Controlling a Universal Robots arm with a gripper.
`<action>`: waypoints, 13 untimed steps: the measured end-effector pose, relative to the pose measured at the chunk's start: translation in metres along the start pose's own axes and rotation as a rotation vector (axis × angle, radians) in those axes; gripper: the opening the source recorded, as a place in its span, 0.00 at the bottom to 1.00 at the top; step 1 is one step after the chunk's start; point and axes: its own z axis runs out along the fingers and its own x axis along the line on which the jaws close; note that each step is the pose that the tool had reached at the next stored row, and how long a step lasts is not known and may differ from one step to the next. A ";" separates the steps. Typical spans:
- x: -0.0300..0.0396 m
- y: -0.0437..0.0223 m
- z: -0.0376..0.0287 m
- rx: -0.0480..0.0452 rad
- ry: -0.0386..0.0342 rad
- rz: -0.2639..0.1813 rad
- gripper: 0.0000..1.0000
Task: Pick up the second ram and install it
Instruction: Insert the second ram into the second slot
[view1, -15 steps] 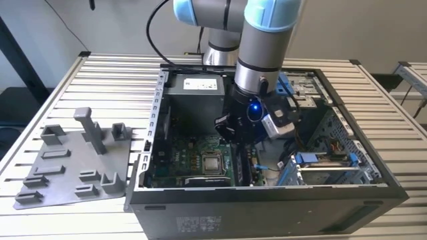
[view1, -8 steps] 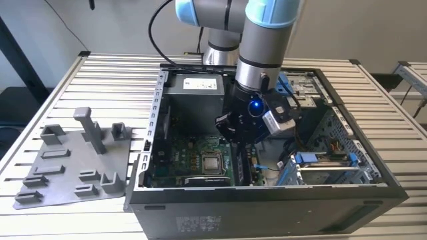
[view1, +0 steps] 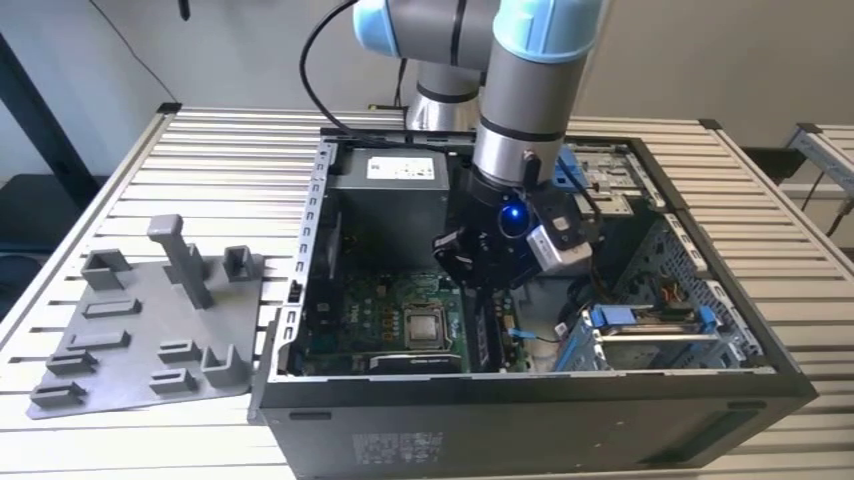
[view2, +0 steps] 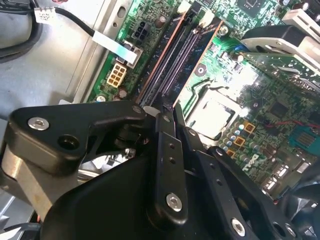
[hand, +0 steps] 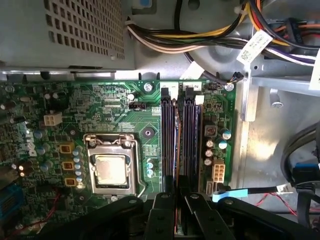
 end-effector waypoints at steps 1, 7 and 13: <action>-0.0001 0.0003 0.0005 -0.0001 0.0000 0.000 0.15; -0.0002 0.0013 0.0026 0.0003 -0.0001 -0.001 0.15; -0.0003 0.0015 0.0030 0.0009 -0.0042 -0.023 0.15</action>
